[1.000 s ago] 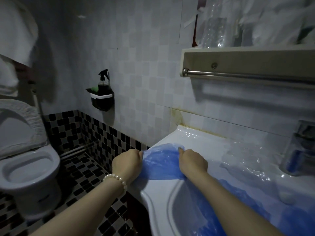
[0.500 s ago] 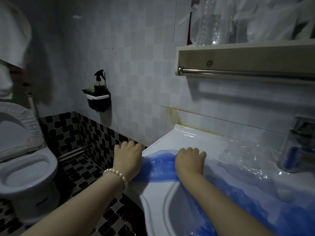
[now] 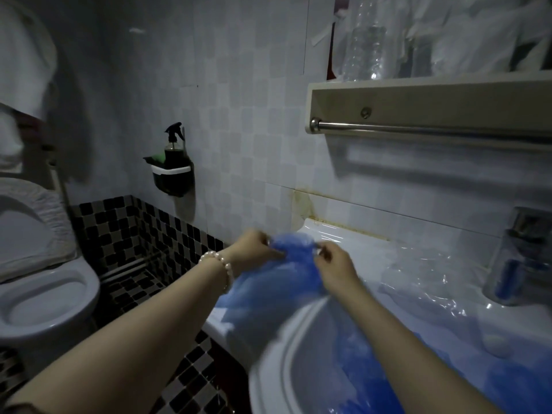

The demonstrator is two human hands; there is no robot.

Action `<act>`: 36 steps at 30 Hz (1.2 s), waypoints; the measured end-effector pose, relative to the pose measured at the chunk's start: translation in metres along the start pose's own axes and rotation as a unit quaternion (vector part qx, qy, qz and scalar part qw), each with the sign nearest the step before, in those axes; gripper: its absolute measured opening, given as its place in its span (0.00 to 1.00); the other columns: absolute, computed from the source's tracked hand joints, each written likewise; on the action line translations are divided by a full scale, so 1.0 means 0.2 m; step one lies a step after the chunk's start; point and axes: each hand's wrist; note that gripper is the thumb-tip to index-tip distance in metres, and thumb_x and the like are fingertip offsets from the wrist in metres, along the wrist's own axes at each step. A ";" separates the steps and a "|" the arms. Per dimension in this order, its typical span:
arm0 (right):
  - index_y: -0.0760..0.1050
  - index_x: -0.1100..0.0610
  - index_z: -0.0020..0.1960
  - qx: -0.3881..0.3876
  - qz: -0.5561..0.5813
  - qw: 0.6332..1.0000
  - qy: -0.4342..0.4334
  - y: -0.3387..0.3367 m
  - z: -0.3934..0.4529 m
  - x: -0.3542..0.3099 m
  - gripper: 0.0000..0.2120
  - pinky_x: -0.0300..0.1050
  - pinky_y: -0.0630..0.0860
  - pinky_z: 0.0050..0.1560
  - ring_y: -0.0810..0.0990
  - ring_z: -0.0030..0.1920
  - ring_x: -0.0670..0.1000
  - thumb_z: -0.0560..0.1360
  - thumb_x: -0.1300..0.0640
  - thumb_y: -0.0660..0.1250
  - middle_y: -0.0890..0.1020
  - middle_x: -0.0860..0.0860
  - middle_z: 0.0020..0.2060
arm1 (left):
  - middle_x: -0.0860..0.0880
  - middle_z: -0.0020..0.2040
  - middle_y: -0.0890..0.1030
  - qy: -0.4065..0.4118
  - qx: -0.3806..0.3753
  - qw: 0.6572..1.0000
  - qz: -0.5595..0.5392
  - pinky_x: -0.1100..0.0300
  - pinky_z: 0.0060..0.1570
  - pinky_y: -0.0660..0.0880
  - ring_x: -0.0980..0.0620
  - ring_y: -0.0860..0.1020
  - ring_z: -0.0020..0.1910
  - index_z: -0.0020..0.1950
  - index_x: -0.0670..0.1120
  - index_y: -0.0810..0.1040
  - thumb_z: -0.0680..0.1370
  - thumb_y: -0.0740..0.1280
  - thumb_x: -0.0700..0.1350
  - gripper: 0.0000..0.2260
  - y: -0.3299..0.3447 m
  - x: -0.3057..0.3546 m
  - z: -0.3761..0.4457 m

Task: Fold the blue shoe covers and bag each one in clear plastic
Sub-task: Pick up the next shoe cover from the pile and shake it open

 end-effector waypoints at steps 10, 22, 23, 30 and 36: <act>0.77 0.54 0.61 -0.108 -0.222 0.885 -0.394 -0.11 -0.18 -0.04 0.26 0.46 0.75 0.58 0.77 0.57 0.53 0.62 0.56 0.72 0.78 0.53 0.60 | 0.48 0.39 0.77 0.327 0.142 0.879 0.317 0.55 0.34 0.72 0.46 0.75 0.36 0.39 0.47 0.82 0.69 0.62 0.48 0.10 0.12 -0.21 -0.26; 0.83 0.66 0.43 -0.210 -0.021 0.973 -0.091 -0.11 -0.21 0.06 0.05 0.31 0.71 0.41 0.76 0.33 0.37 0.67 0.69 0.74 0.78 0.44 0.32 | 0.51 0.35 0.79 0.212 0.100 0.963 0.135 0.63 0.37 0.68 0.54 0.75 0.35 0.34 0.43 0.80 0.74 0.62 0.53 0.16 0.17 -0.33 -0.37; 0.82 0.66 0.40 -0.216 -0.005 0.974 -0.062 -0.12 -0.20 0.05 0.02 0.32 0.70 0.38 0.74 0.30 0.39 0.69 0.67 0.73 0.77 0.47 0.30 | 0.51 0.32 0.77 0.172 0.090 0.975 0.110 0.64 0.36 0.65 0.54 0.72 0.33 0.32 0.42 0.77 0.76 0.64 0.51 0.17 0.16 -0.33 -0.36; 0.62 0.55 0.28 -0.153 -0.058 0.986 0.042 0.01 -0.19 0.02 0.21 0.45 0.61 0.37 0.63 0.32 0.52 0.77 0.56 0.64 0.65 0.52 0.26 | 0.39 0.28 0.67 -0.016 0.057 0.990 0.131 0.54 0.37 0.62 0.47 0.69 0.29 0.24 0.44 0.61 0.80 0.62 0.49 0.25 0.15 -0.27 -0.29; 0.80 0.60 0.46 -0.094 -0.356 0.928 -0.057 0.03 -0.22 0.01 0.18 0.48 0.68 0.54 0.73 0.52 0.56 0.79 0.47 0.59 0.78 0.55 0.48 | 0.47 0.36 0.74 -0.054 0.106 0.960 0.253 0.55 0.45 0.63 0.44 0.76 0.48 0.27 0.44 0.69 0.76 0.63 0.52 0.19 0.17 -0.25 -0.29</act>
Point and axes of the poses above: each hand's wrist, its own z-axis towards the middle knuckle, its own y-axis out of the palm, x = y × z
